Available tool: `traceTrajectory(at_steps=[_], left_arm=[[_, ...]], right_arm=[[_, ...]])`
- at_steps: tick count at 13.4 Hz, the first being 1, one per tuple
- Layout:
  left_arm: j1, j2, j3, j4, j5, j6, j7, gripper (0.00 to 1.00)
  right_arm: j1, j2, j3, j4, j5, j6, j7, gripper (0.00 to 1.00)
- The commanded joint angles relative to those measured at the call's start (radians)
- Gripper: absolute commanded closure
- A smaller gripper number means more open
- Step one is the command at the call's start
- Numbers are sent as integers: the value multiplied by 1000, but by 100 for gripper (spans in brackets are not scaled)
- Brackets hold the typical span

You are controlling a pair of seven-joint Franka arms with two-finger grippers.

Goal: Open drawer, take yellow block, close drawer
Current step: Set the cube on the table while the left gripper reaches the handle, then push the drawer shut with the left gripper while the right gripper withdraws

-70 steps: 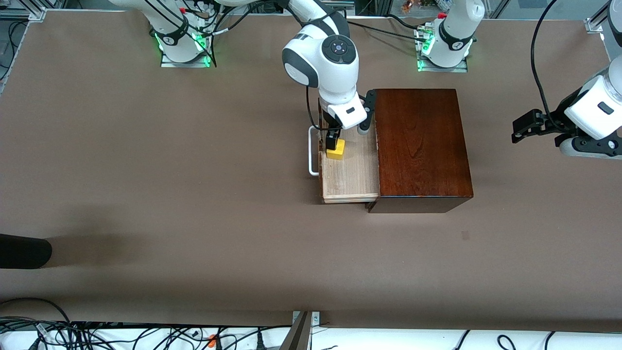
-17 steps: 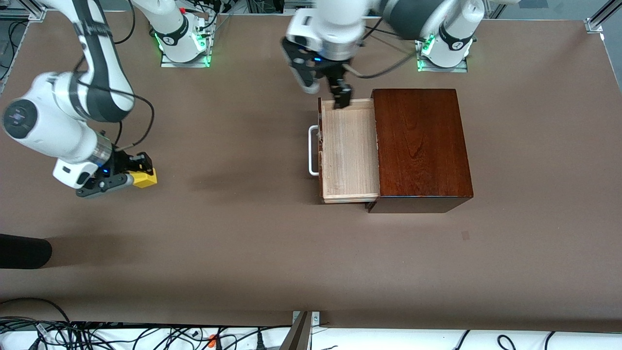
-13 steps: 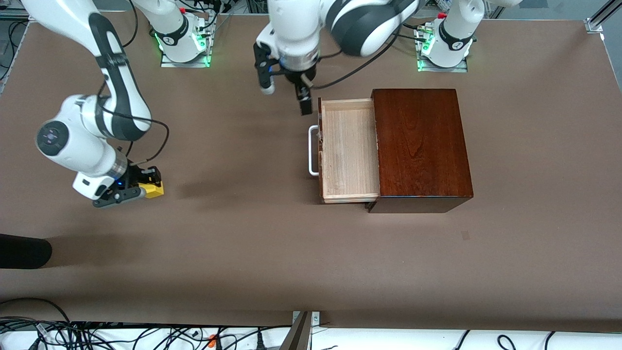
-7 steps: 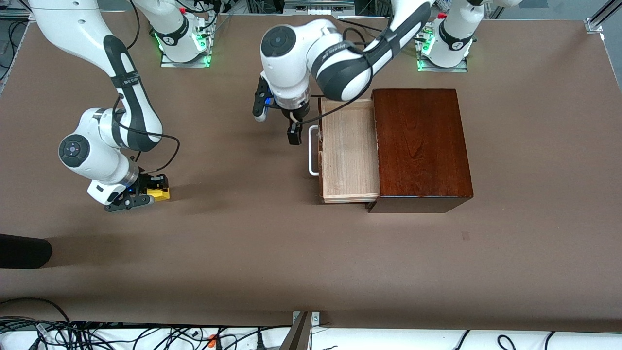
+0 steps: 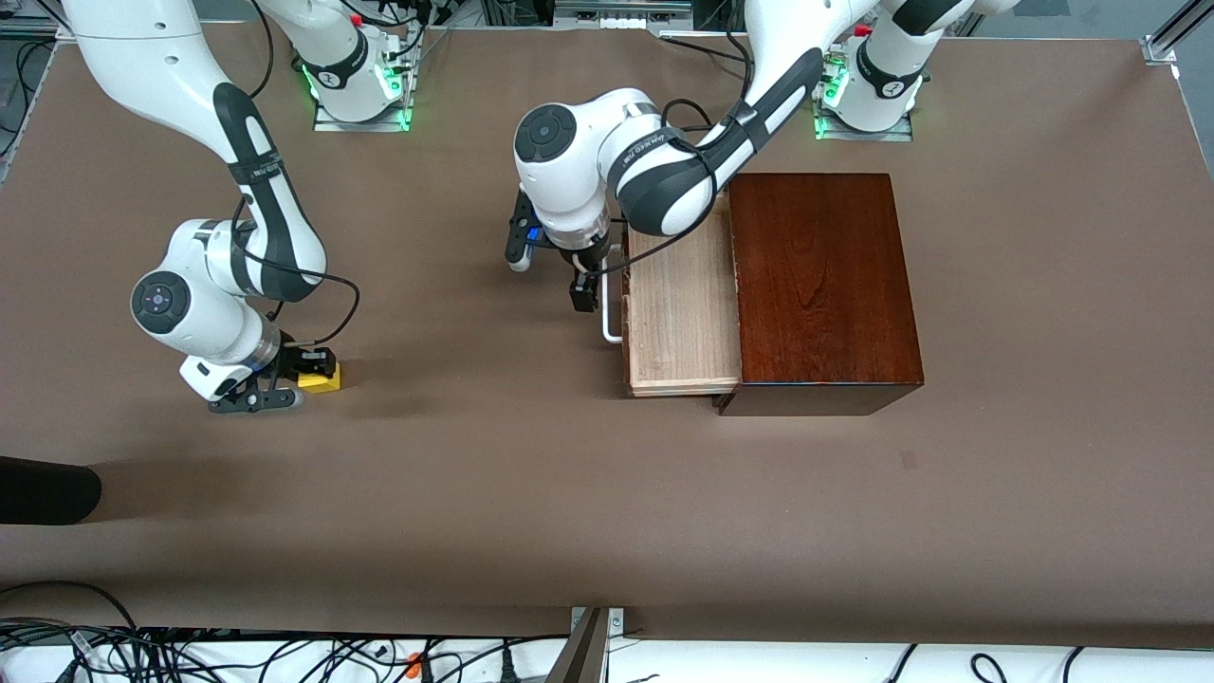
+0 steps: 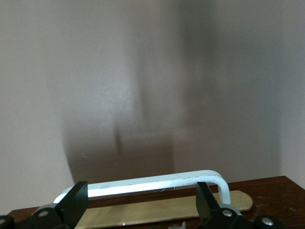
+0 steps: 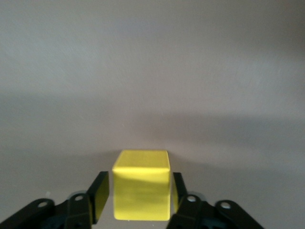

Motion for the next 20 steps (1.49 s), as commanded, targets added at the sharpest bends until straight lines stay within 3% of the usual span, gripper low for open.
traceTrajectory(at_steps=[1, 6, 8, 10, 13, 17, 20], left_arm=[[-14, 10, 18, 37, 38, -66, 17, 0], [-2, 0, 32, 38, 40, -169, 17, 0], [0, -2, 50, 38, 40, -204, 17, 0], [9, -17, 66, 37, 41, -247, 23, 0], [46, -22, 66, 35, 41, -292, 29, 0], [83, -31, 66, 34, 41, -364, 32, 0], [107, -36, 67, 22, 43, -410, 32, 0]], right_arm=[[-19, -133, 37, -9, 3, -79, 22, 0], [-19, -438, 39, 13, 3, -433, 76, 0], [-10, -497, 40, 94, 1, -600, 79, 0], [-8, -494, 40, 230, -2, -759, 77, 0], [-7, -487, 39, 341, -16, -857, 65, 0], [-8, -467, 36, 379, -46, -876, 65, 0], [-5, -468, 40, 384, -133, -888, 65, 0]])
